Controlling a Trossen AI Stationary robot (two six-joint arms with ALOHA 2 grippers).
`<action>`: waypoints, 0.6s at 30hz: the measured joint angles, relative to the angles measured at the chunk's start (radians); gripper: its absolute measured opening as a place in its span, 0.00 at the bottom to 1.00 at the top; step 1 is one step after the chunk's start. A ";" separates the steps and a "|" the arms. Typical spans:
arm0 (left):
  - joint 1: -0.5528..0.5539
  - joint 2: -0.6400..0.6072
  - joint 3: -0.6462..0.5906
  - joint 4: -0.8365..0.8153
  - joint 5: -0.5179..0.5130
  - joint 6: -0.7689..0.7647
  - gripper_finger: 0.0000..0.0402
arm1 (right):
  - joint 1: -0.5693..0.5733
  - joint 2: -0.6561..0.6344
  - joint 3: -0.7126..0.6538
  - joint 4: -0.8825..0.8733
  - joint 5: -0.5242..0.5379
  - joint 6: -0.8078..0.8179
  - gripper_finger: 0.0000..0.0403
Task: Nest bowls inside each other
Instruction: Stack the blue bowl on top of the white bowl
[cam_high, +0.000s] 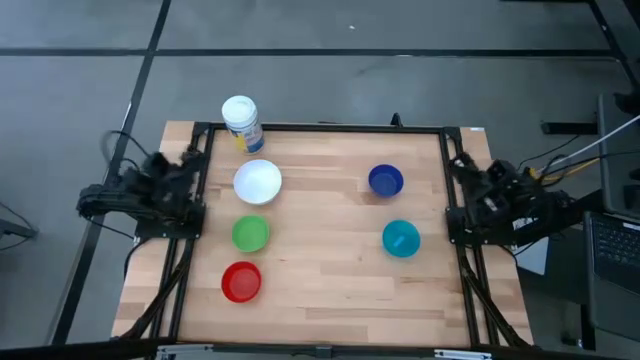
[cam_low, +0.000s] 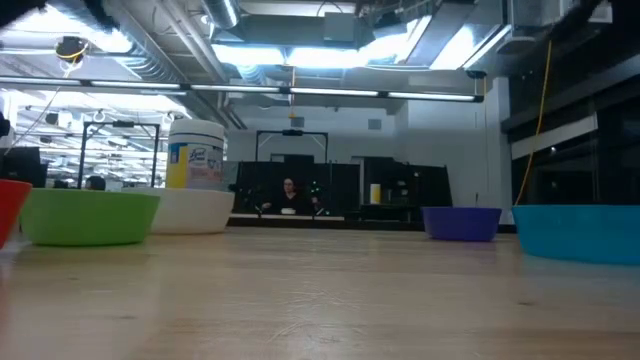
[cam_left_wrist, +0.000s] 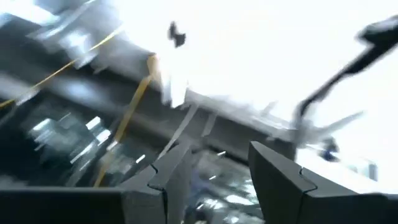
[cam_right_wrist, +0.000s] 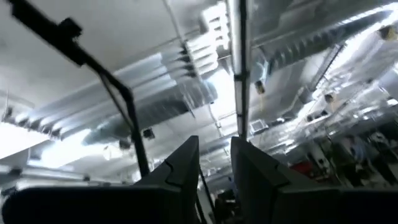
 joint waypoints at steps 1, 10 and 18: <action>0.000 0.014 0.045 -0.018 0.052 0.033 0.39 | 0.000 0.012 0.051 -0.060 -0.020 -0.011 0.24; 0.000 0.451 0.687 -0.799 -0.012 0.213 0.39 | -0.001 0.352 0.673 -1.245 0.090 0.147 0.26; 0.000 0.787 1.117 -1.125 -0.285 0.438 0.39 | -0.043 0.723 1.044 -2.009 0.190 0.277 0.20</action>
